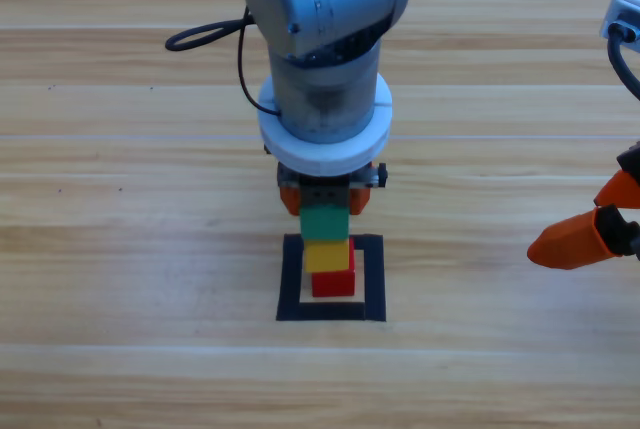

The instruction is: Stack the blocks in the rectangular block: red at the bottom, yellow in the middle, green on top

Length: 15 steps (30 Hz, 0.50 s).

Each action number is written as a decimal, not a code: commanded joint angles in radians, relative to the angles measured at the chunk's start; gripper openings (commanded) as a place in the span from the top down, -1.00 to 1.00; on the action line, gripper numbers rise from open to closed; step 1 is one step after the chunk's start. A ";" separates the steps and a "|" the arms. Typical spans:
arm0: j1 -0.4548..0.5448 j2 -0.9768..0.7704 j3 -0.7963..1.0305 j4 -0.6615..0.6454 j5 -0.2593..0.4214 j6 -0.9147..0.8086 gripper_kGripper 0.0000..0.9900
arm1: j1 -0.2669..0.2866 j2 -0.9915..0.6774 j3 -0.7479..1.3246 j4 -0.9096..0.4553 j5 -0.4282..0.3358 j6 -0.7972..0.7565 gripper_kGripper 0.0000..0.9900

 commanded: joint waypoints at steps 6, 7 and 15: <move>-0.020 0.067 0.024 -0.020 0.010 0.004 0.75 | -0.022 0.009 -0.005 0.014 -0.011 0.005 -1.00; -0.020 0.067 0.022 -0.020 0.010 0.004 0.75 | -0.022 0.011 -0.005 0.014 -0.011 0.005 -1.00; -0.020 0.073 0.021 -0.026 0.010 0.004 0.75 | -0.022 0.011 -0.005 0.014 -0.011 0.005 -1.00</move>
